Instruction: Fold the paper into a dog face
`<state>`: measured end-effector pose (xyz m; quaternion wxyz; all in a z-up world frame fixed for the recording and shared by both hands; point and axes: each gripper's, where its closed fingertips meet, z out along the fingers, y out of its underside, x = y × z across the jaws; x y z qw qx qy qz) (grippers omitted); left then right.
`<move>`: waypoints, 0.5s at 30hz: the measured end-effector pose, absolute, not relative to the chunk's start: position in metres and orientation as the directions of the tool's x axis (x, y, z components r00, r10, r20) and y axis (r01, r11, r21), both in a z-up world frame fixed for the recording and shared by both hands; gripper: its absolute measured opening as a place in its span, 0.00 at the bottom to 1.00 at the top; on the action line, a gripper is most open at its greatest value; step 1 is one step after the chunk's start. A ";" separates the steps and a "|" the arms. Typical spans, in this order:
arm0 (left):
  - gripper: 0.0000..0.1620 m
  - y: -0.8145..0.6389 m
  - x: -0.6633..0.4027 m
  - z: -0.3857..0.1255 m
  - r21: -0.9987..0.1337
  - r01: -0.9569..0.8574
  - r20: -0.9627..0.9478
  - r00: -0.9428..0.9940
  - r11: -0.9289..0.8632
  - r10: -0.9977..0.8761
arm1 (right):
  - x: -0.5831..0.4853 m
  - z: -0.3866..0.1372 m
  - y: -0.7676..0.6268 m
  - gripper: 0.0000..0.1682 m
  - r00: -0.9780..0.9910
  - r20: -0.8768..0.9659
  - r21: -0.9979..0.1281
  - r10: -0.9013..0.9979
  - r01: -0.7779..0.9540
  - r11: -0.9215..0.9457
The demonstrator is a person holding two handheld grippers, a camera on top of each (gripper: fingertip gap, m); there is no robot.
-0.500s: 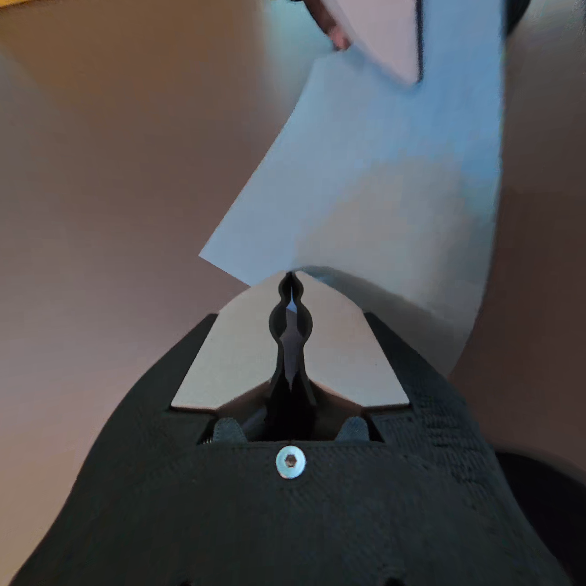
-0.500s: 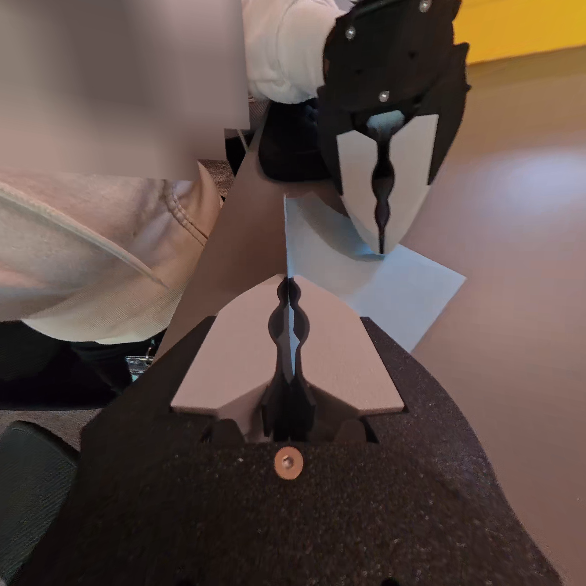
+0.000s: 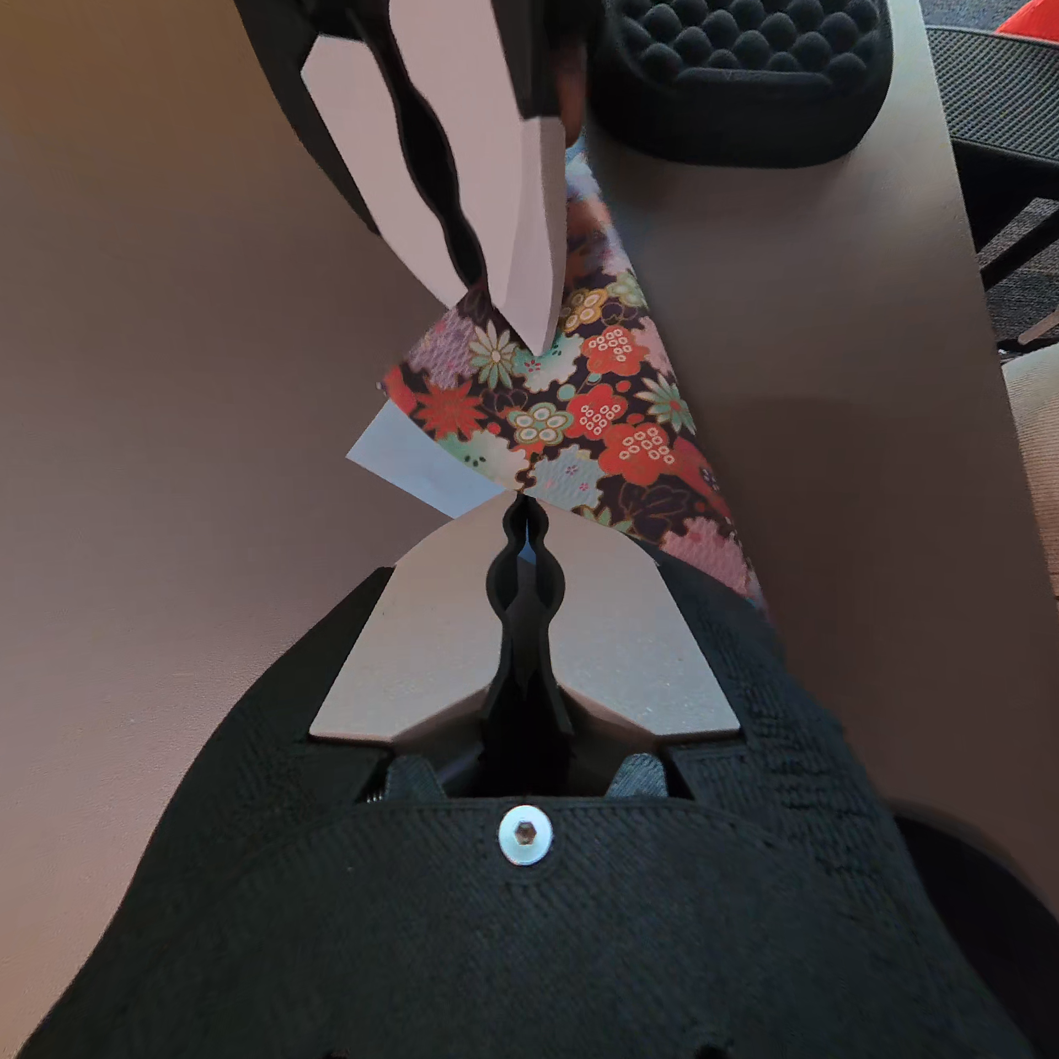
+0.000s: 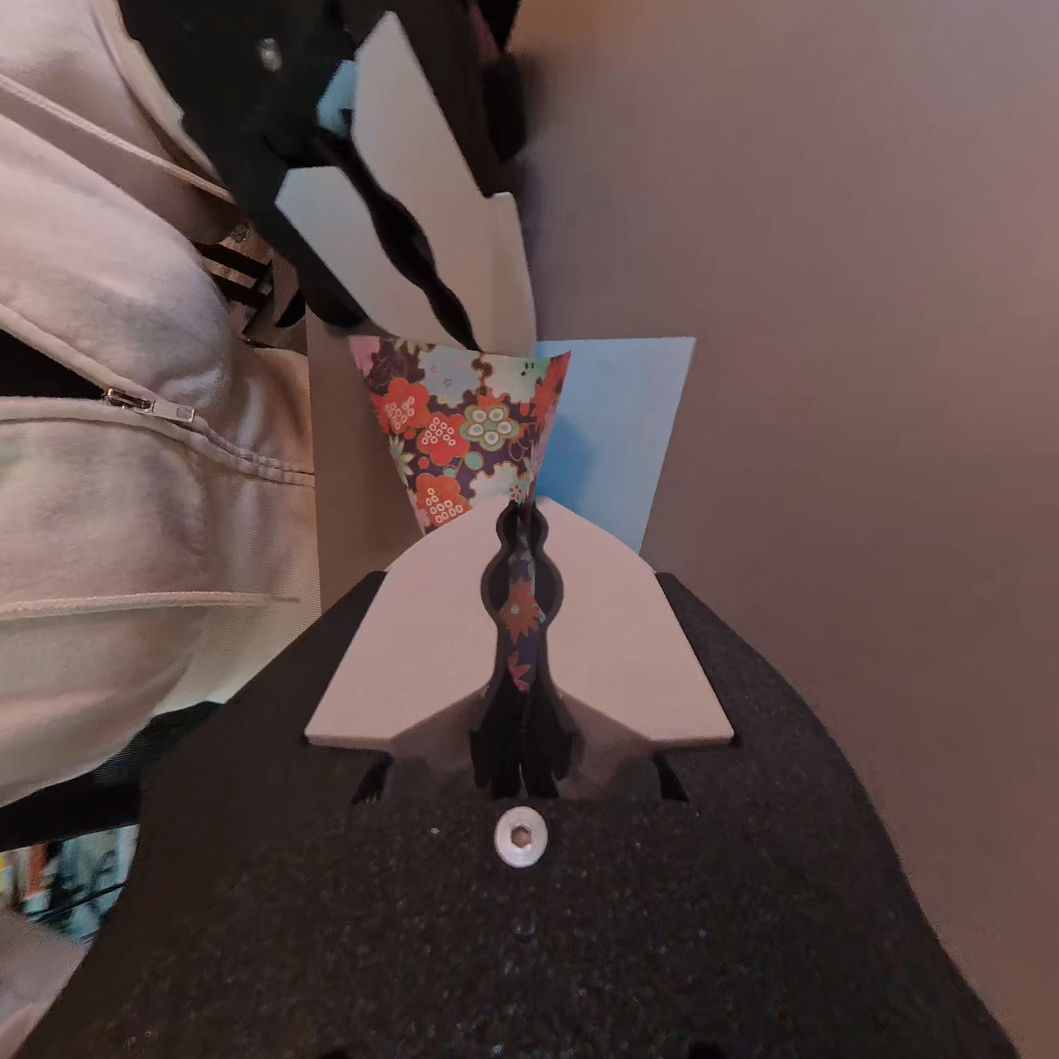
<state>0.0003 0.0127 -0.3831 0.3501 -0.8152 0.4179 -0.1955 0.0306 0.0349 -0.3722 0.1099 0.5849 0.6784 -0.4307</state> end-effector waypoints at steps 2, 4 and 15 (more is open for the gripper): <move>0.00 0.013 0.000 -0.383 -0.735 -0.546 0.023 0.574 -0.403 -0.818 | 0.030 -0.375 0.035 0.01 -0.238 -0.700 -0.381 0.673 0.922 -0.070; 0.00 0.013 0.000 -0.383 -0.735 -0.547 0.020 0.574 -0.401 -0.819 | 0.028 -0.376 0.036 0.00 -0.202 -0.727 -0.328 0.656 0.942 -0.073; 0.00 0.013 -0.011 -0.379 -0.744 -0.546 -0.018 0.592 -0.384 -0.806 | 0.017 -0.380 0.040 0.00 -0.251 -0.742 -0.332 0.621 0.943 -0.016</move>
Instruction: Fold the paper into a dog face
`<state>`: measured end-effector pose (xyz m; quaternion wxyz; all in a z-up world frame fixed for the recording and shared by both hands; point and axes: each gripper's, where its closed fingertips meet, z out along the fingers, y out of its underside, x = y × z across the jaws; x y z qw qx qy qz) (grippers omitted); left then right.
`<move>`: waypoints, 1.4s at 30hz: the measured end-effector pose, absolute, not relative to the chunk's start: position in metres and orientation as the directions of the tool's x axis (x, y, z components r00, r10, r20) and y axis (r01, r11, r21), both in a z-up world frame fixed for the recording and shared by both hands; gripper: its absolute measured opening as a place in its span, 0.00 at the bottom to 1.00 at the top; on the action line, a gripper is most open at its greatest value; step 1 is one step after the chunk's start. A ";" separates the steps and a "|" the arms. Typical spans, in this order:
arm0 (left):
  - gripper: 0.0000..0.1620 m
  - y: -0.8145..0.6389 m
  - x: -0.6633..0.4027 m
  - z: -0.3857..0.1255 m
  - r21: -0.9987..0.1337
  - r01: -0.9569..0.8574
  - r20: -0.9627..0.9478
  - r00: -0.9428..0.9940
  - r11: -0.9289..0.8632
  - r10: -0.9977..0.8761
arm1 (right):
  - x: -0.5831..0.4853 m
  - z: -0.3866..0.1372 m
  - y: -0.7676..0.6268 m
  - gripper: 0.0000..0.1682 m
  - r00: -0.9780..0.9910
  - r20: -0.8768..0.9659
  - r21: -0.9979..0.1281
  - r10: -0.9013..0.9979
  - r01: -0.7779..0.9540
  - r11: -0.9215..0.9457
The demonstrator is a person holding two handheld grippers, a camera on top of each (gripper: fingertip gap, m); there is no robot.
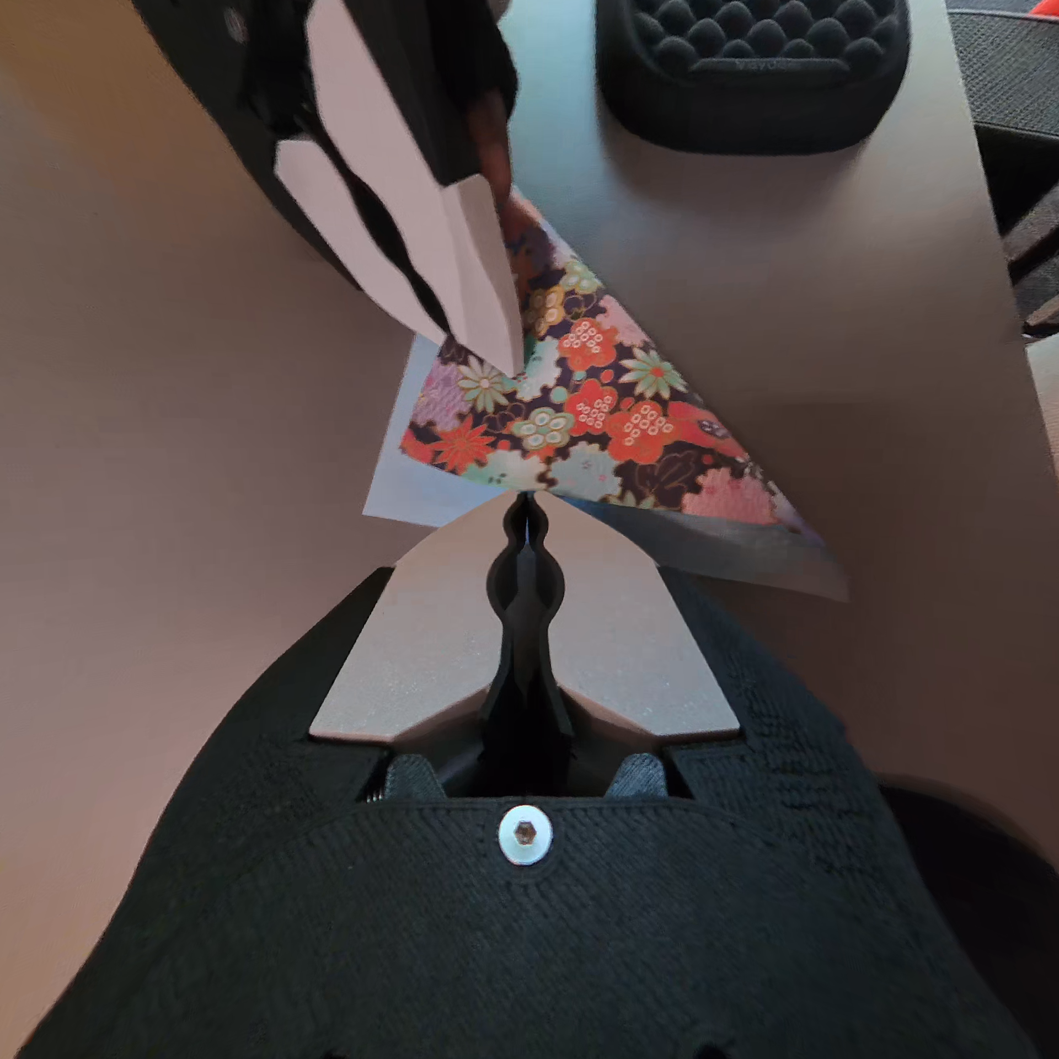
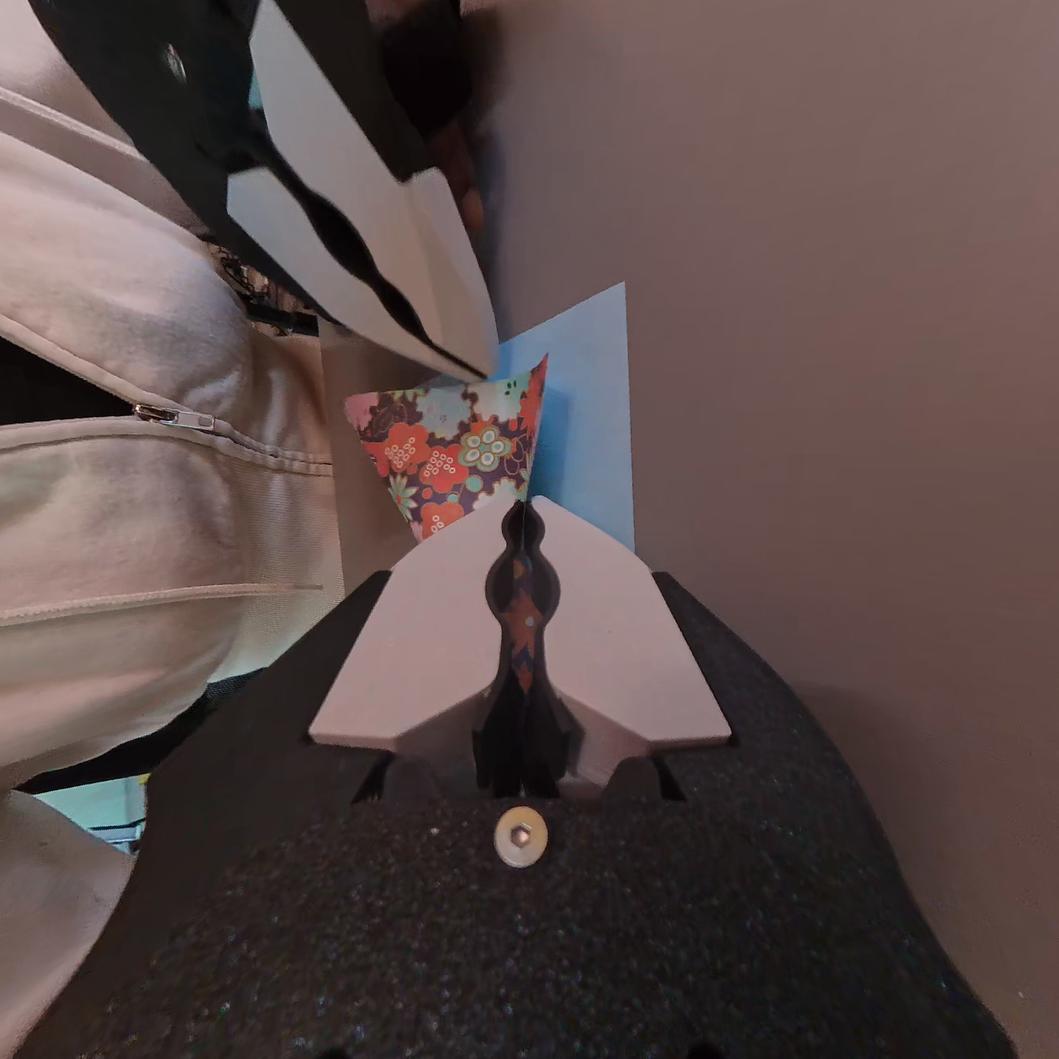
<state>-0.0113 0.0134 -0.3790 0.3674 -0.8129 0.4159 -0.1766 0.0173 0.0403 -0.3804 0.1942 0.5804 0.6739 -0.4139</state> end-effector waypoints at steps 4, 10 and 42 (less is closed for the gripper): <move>0.00 0.019 -0.024 -0.377 -0.741 -0.560 -0.073 0.616 -0.371 -0.785 | 0.017 -0.381 0.040 0.00 -0.271 -0.726 -0.347 0.632 0.938 0.004; 0.00 0.017 -0.021 -0.383 -0.728 -0.567 -0.056 0.609 -0.385 -0.791 | 0.014 -0.379 0.039 0.00 -0.263 -0.728 -0.343 0.633 0.939 -0.004; 0.00 0.023 -0.029 -0.383 -0.735 -0.544 -0.026 0.619 -0.405 -0.785 | -0.003 -0.380 0.048 0.00 -0.250 -0.702 -0.322 0.667 0.947 0.015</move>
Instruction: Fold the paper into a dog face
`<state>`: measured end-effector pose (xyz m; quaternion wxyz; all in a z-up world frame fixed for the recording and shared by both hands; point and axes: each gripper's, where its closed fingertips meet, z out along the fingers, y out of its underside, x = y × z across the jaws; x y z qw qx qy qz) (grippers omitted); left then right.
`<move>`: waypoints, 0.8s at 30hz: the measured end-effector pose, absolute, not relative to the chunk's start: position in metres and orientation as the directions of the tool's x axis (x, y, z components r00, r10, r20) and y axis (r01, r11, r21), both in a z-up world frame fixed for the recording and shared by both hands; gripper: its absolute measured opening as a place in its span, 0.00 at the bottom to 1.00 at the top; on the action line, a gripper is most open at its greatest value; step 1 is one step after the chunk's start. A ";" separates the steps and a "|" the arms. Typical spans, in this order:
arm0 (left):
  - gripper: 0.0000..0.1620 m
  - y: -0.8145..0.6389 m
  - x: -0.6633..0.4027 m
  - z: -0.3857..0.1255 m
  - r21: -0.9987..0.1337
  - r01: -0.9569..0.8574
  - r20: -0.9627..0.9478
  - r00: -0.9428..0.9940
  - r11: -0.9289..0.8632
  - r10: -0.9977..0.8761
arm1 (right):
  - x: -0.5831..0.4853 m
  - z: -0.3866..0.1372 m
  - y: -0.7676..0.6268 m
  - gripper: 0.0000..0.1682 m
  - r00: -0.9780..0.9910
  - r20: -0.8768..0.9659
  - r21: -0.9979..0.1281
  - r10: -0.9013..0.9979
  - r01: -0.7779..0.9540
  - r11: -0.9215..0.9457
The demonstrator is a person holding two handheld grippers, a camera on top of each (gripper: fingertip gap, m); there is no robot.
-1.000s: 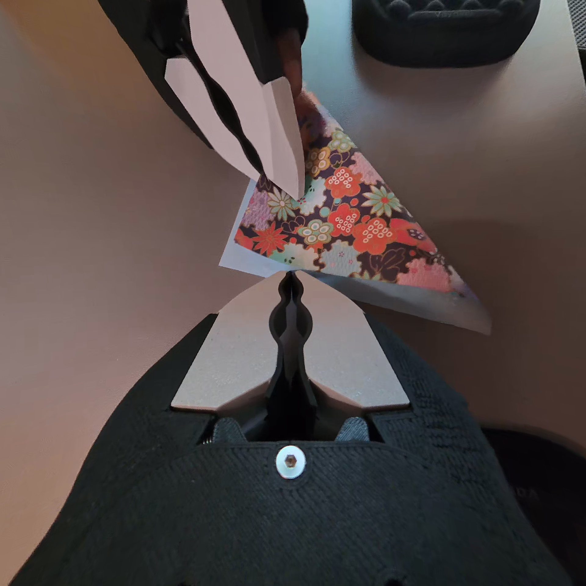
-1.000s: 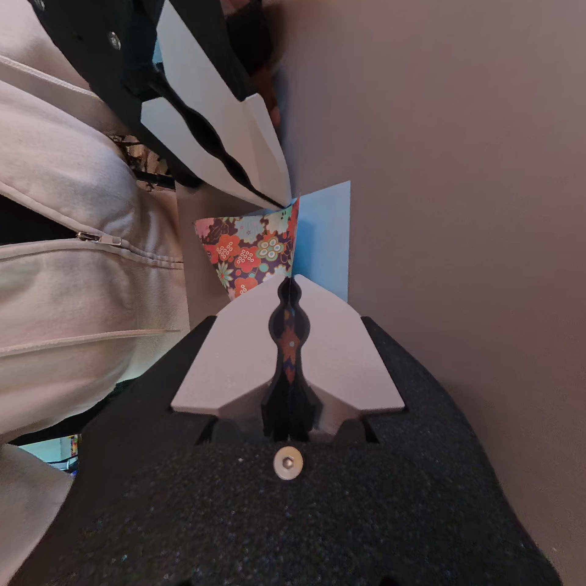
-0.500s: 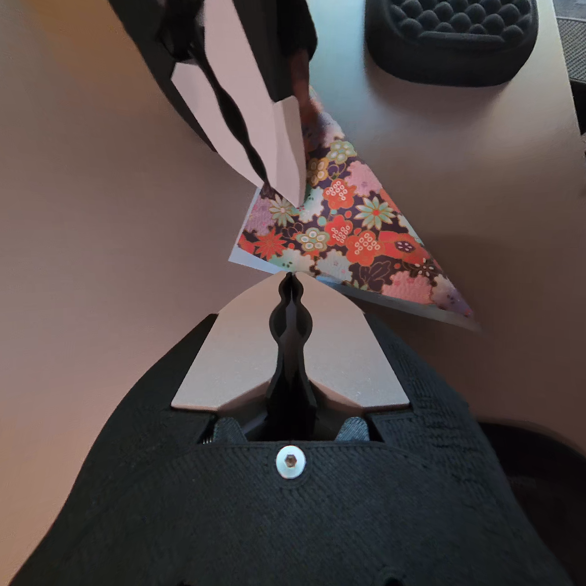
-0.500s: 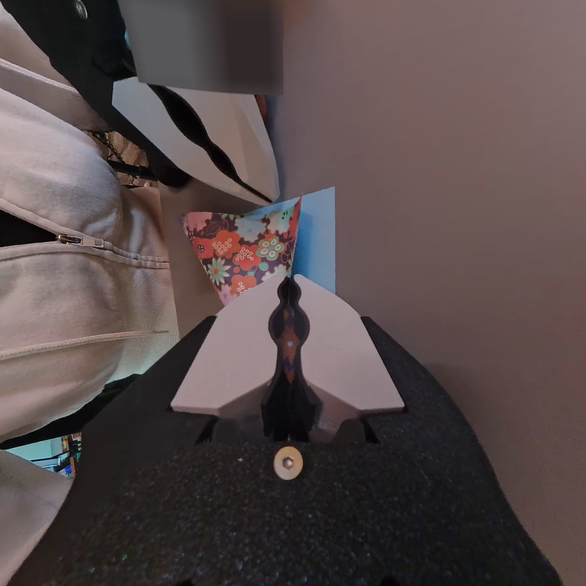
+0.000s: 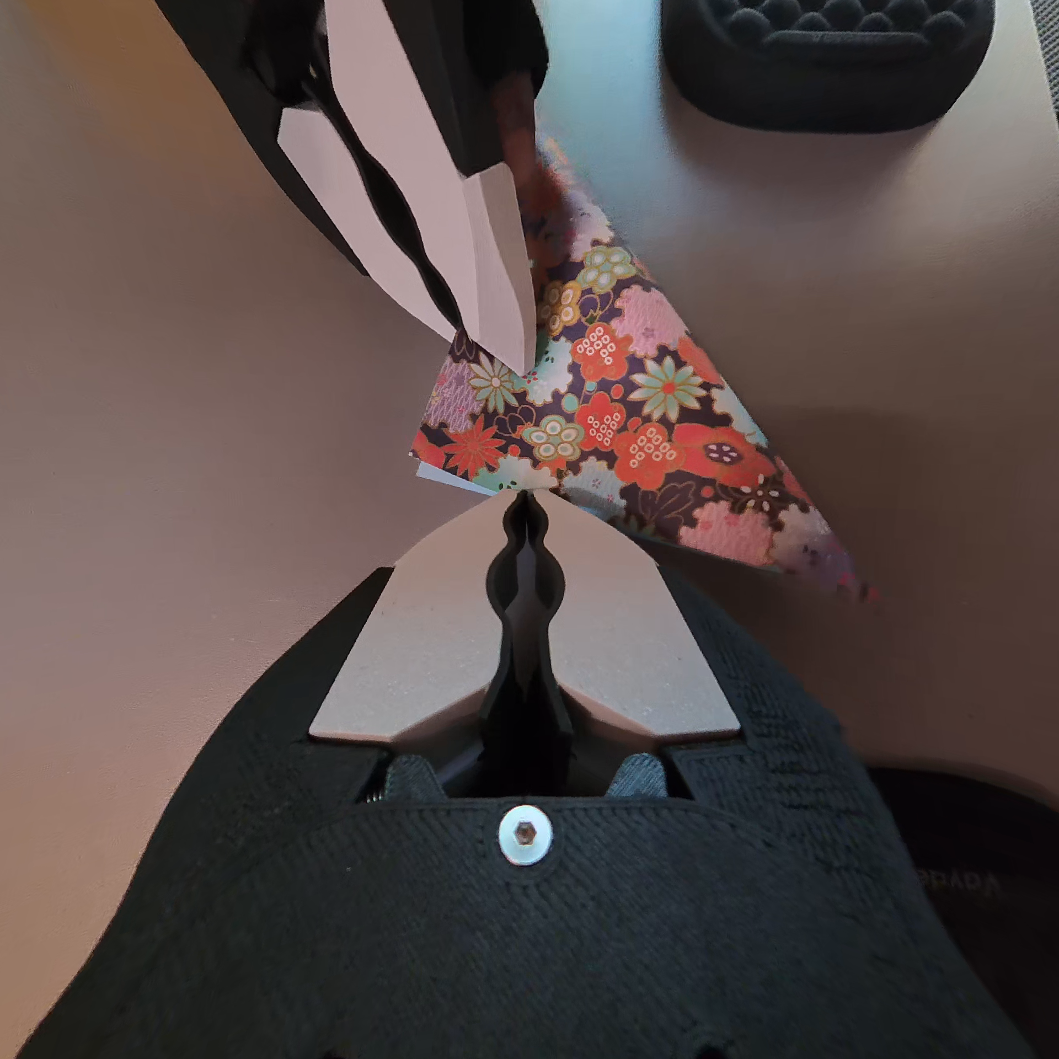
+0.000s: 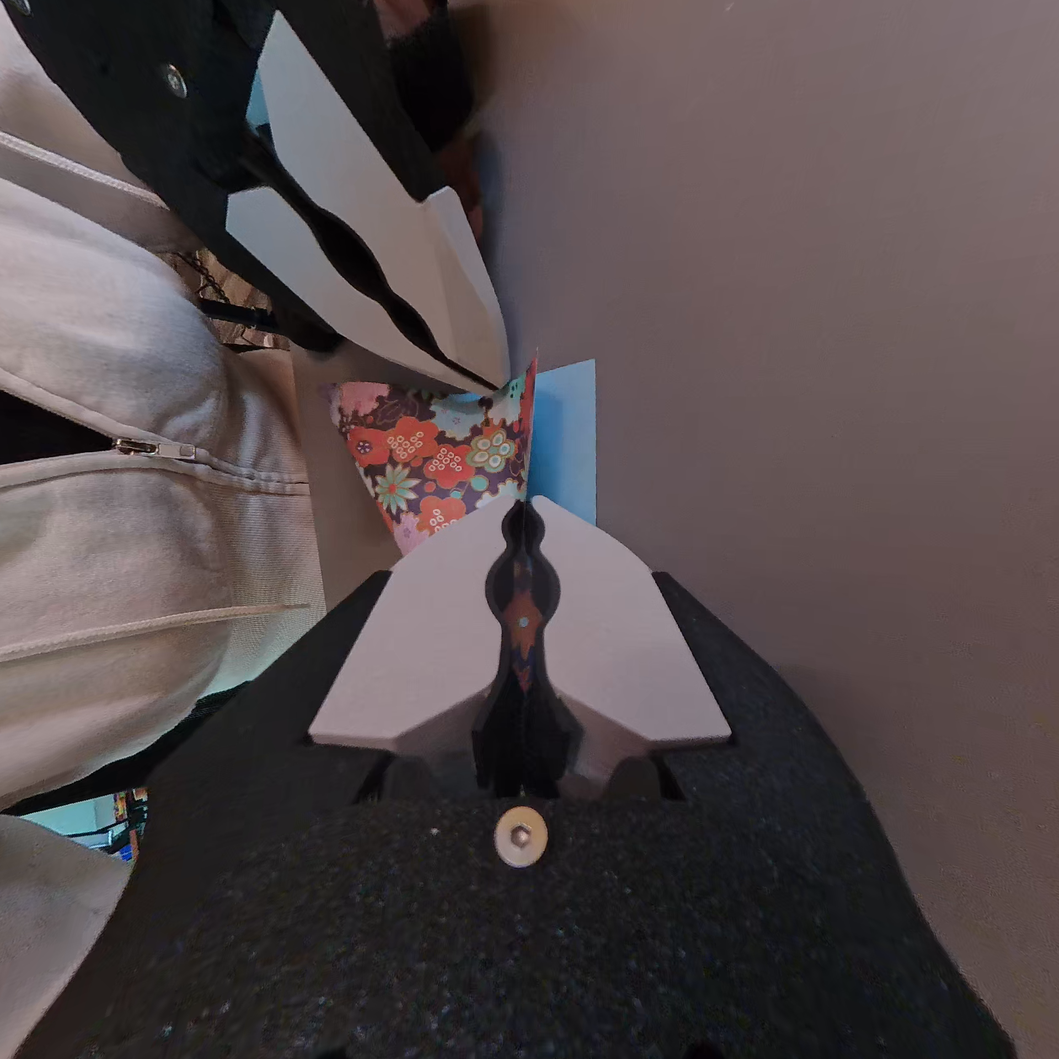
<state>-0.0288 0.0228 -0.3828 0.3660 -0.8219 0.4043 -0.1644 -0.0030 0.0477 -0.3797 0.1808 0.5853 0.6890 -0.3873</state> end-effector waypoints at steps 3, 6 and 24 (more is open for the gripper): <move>0.00 0.023 -0.029 -0.383 -0.736 -0.540 -0.019 0.621 -0.409 -0.784 | -0.002 -0.382 0.048 0.00 -0.239 -0.701 -0.308 0.673 0.951 0.017; 0.00 0.023 -0.029 -0.383 -0.736 -0.527 0.006 0.622 -0.425 -0.783 | -0.002 -0.382 0.048 0.00 -0.235 -0.701 -0.313 0.673 0.950 0.005; 0.00 0.022 -0.028 -0.383 -0.738 -0.526 0.006 0.622 -0.423 -0.783 | -0.003 -0.383 0.048 0.00 -0.117 -0.721 -0.118 0.683 0.992 0.045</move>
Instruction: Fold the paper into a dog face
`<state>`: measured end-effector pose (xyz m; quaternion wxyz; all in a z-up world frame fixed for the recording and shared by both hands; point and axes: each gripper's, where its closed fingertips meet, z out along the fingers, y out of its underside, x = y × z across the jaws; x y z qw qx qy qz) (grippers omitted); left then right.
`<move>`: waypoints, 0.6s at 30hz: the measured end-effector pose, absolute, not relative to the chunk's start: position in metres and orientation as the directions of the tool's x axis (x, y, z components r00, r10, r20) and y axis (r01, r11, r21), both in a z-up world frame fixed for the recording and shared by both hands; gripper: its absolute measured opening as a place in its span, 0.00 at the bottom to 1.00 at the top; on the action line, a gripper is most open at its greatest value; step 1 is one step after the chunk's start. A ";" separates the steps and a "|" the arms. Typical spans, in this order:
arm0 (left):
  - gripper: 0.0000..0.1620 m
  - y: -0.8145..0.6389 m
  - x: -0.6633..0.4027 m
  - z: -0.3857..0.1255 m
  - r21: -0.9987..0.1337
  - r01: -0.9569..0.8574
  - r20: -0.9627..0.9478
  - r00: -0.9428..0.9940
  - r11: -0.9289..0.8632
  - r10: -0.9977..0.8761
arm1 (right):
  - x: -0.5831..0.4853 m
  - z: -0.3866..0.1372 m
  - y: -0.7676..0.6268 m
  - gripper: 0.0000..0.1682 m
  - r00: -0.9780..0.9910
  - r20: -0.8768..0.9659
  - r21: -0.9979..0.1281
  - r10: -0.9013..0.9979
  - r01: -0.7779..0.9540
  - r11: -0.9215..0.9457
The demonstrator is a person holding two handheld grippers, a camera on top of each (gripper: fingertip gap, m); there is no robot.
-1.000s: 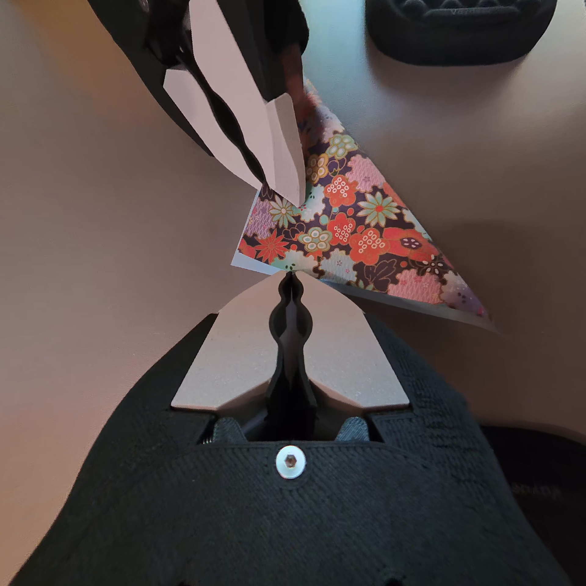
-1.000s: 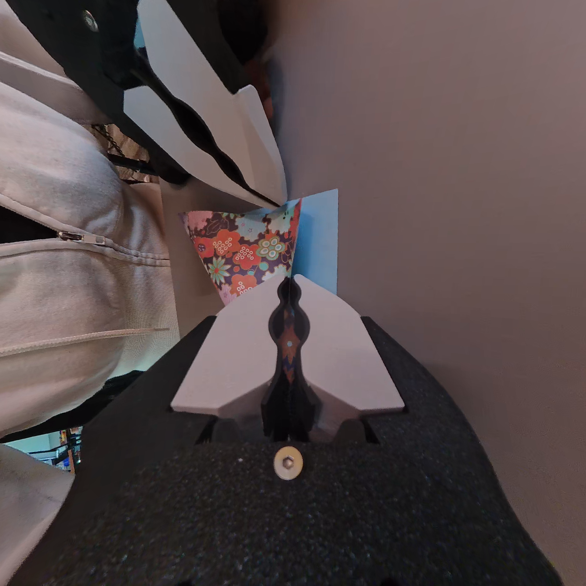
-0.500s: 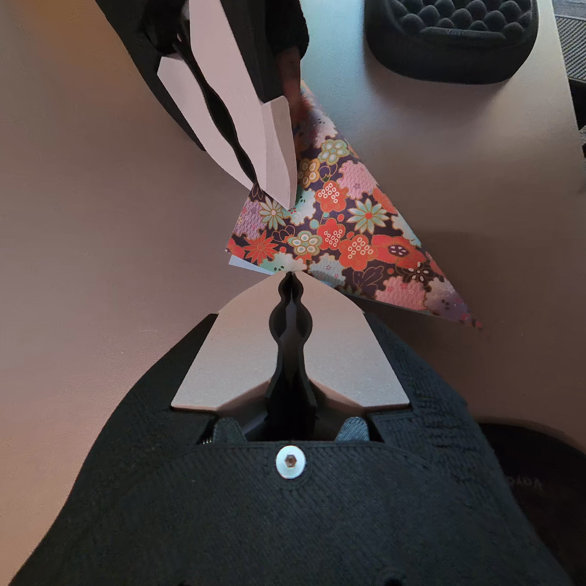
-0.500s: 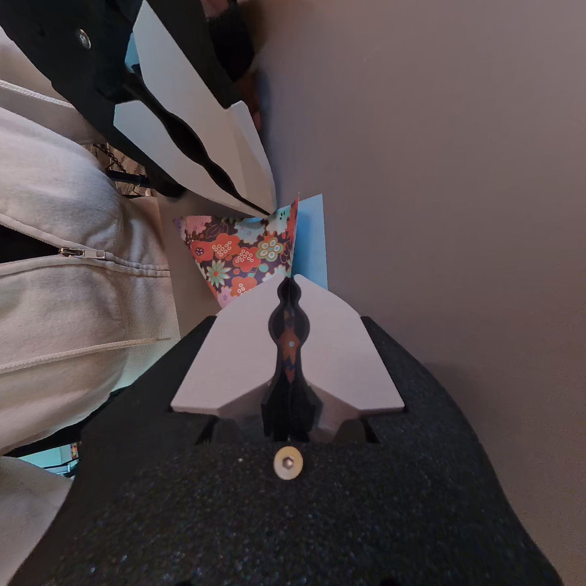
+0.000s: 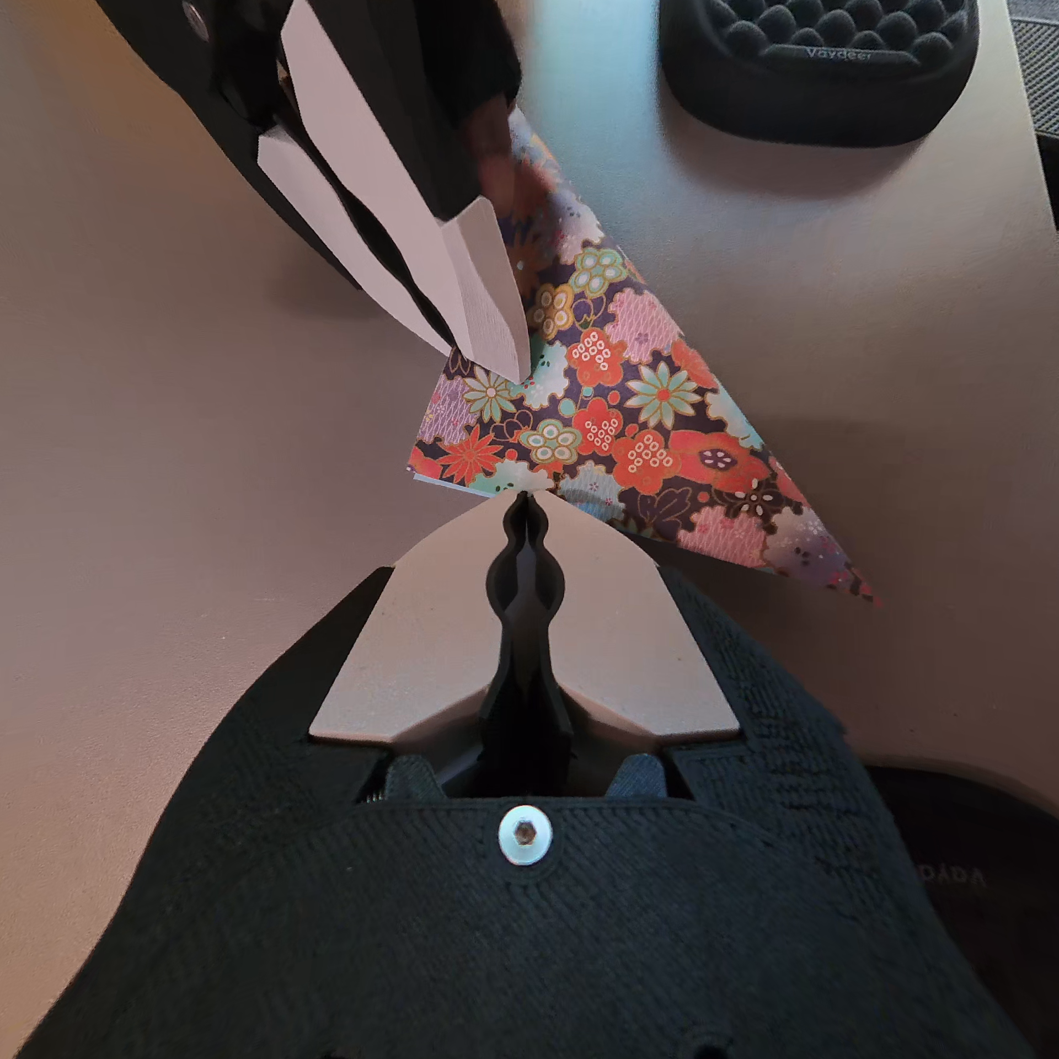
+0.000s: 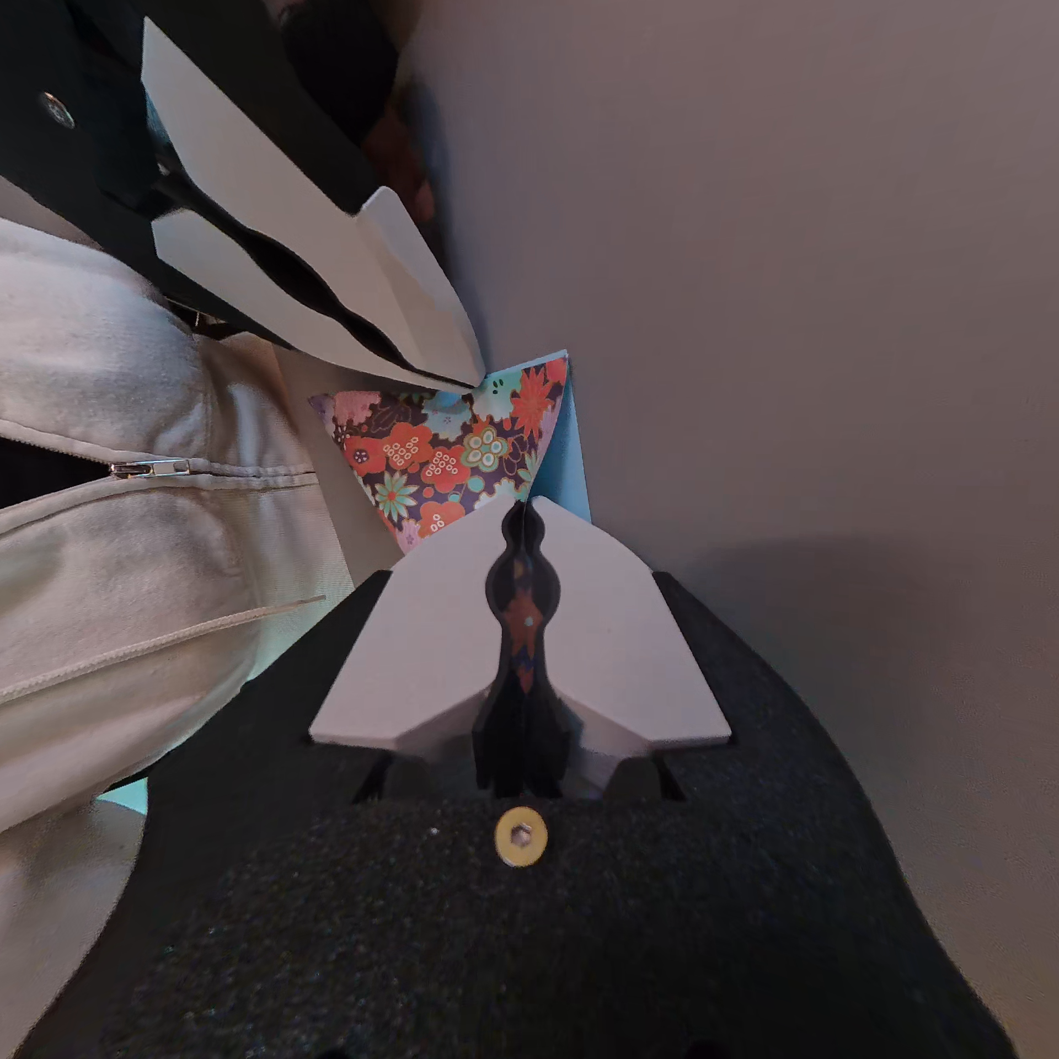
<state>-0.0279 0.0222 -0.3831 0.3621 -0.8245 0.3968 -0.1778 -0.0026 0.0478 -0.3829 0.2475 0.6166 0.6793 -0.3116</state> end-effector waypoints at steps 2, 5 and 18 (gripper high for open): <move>0.00 0.022 -0.029 -0.383 -0.738 -0.521 0.010 0.627 -0.429 -0.779 | -0.004 -0.383 0.048 0.00 -0.114 -0.720 -0.111 0.685 0.993 0.048; 0.00 0.025 -0.038 -0.383 -0.738 -0.511 -0.004 0.656 -0.440 -0.755 | -0.004 -0.383 0.048 0.00 -0.114 -0.709 -0.106 0.696 0.993 0.054; 0.00 0.024 -0.034 -0.383 -0.737 -0.550 -0.066 0.637 -0.393 -0.768 | -0.005 -0.384 0.047 0.00 -0.142 -0.657 -0.092 0.741 0.990 0.109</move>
